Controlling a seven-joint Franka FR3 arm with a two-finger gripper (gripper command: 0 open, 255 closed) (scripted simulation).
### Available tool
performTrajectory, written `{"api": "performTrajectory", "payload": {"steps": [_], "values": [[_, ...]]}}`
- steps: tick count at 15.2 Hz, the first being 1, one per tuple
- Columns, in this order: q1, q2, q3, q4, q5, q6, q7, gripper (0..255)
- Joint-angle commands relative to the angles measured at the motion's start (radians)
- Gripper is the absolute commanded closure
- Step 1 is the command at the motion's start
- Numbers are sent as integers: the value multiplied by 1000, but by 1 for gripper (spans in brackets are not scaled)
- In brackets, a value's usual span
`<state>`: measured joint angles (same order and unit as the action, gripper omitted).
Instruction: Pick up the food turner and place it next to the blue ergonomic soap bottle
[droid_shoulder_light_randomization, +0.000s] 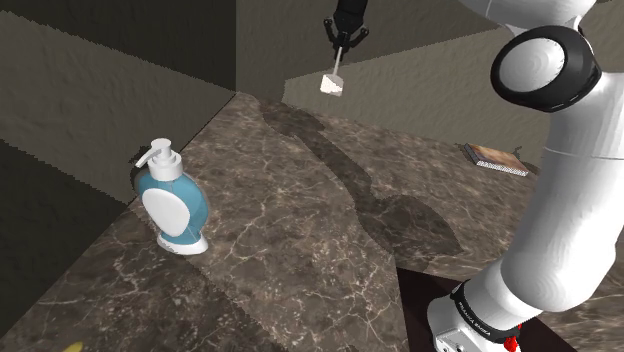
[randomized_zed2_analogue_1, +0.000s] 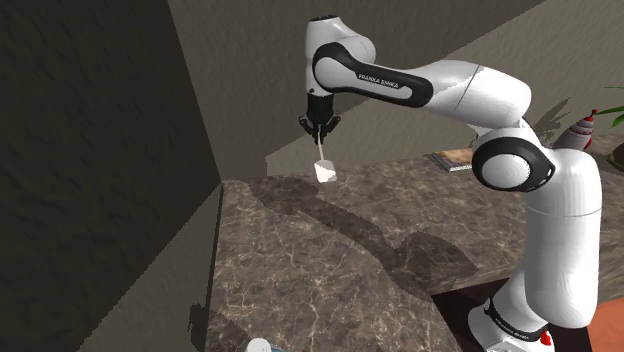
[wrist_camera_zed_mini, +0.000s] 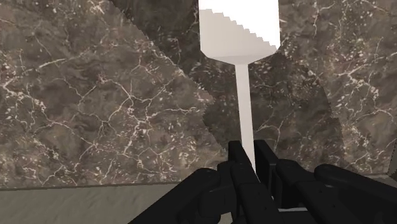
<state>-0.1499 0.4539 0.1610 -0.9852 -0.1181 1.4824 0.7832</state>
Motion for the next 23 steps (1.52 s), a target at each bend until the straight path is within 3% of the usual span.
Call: {"api": "performTrajectory", "payload": {"steps": [1,5,7,8,9,12,17,23], "values": [[7,29,-1,77,-5,-48,-3,255],[27,112,-5,274,-17,-162,-10,255],[49,201,-13,455,-29,-253,-18,255],[33,73,2,232,-17,-161,7,255],[31,5,11,120,-10,-118,25,255],[42,-136,30,-97,7,-44,75,255],[76,-298,61,-324,30,18,158,255],[127,-438,108,-500,57,51,263,255]]}}
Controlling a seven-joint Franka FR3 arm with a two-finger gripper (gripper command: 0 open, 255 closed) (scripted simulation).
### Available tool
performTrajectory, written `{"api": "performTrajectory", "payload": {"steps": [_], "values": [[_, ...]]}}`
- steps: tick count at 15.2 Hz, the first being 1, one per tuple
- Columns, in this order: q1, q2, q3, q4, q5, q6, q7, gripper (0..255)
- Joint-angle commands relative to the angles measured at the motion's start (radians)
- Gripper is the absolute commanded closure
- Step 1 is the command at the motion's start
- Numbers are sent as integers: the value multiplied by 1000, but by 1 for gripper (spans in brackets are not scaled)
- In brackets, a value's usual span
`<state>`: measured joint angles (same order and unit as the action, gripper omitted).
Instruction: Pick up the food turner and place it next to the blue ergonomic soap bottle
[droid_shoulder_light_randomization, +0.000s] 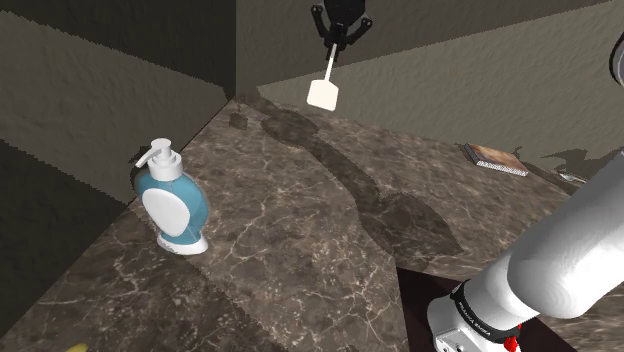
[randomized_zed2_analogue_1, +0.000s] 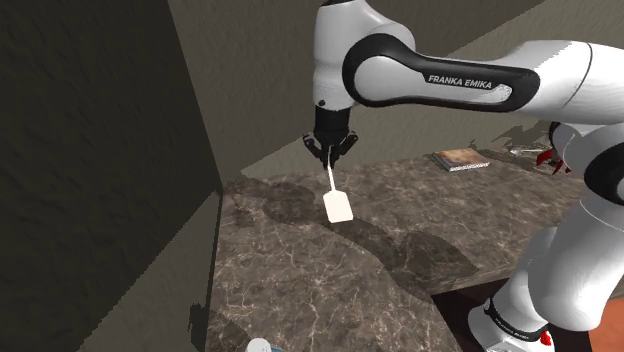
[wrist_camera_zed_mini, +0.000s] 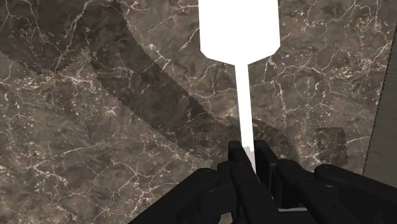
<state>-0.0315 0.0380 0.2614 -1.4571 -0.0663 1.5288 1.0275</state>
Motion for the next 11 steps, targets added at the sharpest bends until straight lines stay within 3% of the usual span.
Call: {"api": "performTrajectory", "payload": {"steps": [1,11], "values": [[17,-42,17,-50,9,7,37,255],[111,-179,122,-193,56,11,236,255]]}}
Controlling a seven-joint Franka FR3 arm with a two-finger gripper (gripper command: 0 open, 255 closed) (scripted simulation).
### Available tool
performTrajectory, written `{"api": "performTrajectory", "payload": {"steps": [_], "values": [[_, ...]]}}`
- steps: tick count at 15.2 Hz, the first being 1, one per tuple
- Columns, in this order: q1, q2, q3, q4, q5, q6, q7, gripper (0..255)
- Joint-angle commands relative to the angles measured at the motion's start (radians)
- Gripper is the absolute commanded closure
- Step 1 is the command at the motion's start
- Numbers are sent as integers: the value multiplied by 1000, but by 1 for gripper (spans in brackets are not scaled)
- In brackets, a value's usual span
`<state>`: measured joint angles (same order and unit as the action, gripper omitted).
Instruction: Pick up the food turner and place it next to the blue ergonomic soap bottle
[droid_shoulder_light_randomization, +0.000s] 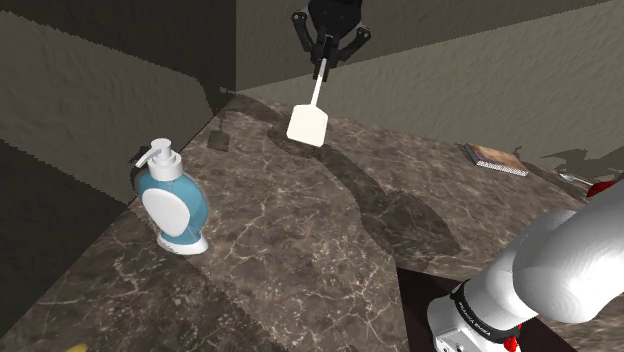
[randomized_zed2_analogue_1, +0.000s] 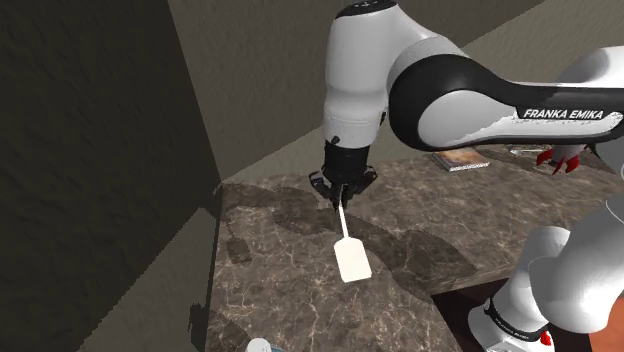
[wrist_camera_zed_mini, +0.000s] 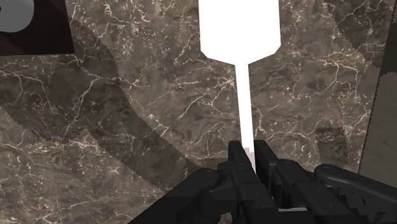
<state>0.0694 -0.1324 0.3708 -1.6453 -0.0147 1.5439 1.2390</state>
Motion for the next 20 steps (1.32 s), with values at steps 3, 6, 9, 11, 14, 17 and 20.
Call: {"api": "performTrajectory", "payload": {"steps": [3,6,9,11,14,17,20], "values": [[39,-30,51,-22,16,-8,91,255],[68,-41,92,-28,27,-14,160,255],[97,-42,137,-23,33,-21,233,255],[117,-37,168,-14,35,-26,284,255],[129,-41,185,-44,39,-1,312,255],[130,-54,183,-97,46,41,309,255],[131,-64,182,-147,51,83,307,255]]}}
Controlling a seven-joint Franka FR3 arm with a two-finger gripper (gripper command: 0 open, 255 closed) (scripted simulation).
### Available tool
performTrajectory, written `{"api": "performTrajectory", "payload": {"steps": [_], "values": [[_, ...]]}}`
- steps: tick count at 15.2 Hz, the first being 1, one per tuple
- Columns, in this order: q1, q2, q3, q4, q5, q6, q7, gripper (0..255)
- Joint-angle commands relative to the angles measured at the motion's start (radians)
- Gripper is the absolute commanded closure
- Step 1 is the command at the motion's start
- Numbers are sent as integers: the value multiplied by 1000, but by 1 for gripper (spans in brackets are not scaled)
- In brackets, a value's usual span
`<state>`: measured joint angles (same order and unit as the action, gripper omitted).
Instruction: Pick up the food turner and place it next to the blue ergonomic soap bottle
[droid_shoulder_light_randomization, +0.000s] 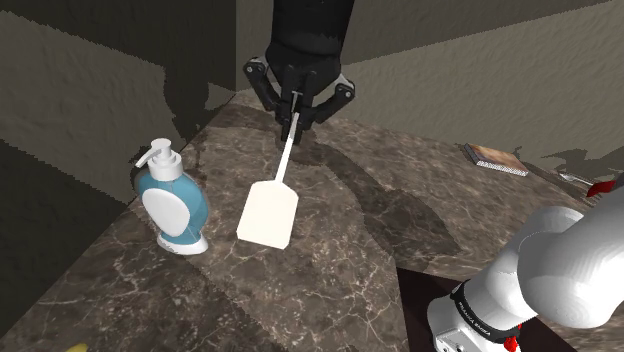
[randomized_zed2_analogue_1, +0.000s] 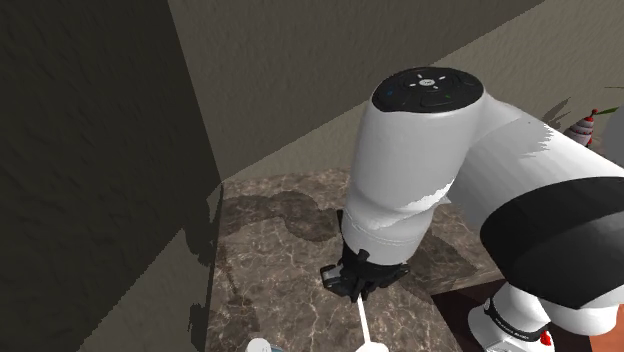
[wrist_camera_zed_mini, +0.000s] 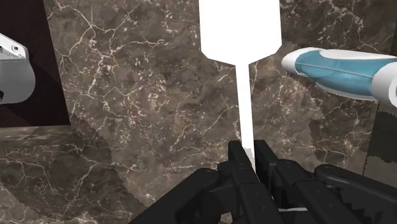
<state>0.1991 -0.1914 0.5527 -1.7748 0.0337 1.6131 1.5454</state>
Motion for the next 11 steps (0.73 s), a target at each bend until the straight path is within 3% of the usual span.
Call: {"api": "performTrajectory", "payload": {"steps": [1,11], "values": [[2,-8,0,-34,4,27,0,255],[7,-22,3,-181,13,162,0,255]]}}
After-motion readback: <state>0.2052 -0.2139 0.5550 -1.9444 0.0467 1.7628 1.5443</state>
